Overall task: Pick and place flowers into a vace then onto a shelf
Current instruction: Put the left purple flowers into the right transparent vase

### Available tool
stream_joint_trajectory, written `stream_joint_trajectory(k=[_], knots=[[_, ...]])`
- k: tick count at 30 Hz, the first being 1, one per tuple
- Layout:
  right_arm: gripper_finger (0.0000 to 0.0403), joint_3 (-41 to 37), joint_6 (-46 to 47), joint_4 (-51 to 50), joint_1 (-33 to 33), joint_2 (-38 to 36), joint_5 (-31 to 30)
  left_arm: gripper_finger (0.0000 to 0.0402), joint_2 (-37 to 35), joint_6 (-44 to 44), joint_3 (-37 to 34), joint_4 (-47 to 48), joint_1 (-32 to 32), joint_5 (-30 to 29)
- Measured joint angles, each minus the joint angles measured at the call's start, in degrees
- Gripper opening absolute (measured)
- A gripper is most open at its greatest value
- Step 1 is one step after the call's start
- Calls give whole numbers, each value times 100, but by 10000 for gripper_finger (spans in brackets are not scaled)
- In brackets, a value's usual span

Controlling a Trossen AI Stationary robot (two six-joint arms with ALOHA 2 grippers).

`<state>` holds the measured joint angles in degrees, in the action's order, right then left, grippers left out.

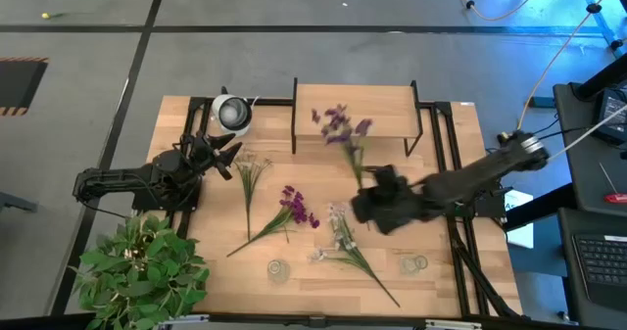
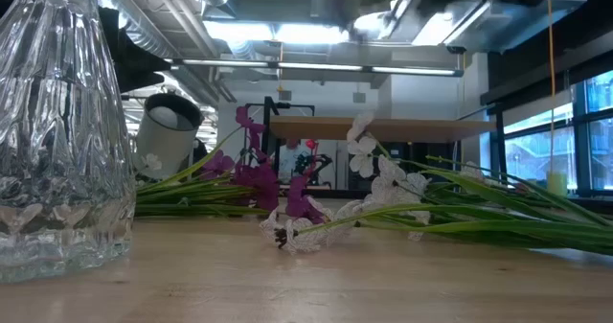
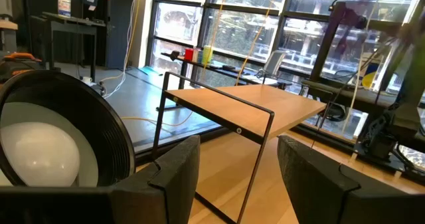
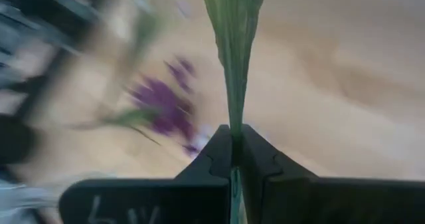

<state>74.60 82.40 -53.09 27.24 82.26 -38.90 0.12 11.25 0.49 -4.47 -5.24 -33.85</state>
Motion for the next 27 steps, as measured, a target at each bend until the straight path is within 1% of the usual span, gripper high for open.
stream_joint_trajectory(k=[3, 5, 7, 20, 22, 27], knots=[[6, 7, -59, -19, 695, -498, -986, 196, 1, 2, -1, 0, 0, 0], [6, 6, -234, -19, 1247, -632, -1759, 196, 1, 4, -1, 0, -1, 4], [6, 7, -536, -14, 1753, -705, -2259, 196, 2, 4, -2, 0, 1, 8], [6, 5, -630, -126, 4099, -720, -3996, 196, 2, 17, -2, -2, 1, 42], [6, 5, -642, -178, 4413, -722, -4115, 196, 1, 36, -2, -2, 0, 39], [6, 5, -711, -478, 4946, -722, -4096, 196, 2, 297, -1, -2, -1, 42]])
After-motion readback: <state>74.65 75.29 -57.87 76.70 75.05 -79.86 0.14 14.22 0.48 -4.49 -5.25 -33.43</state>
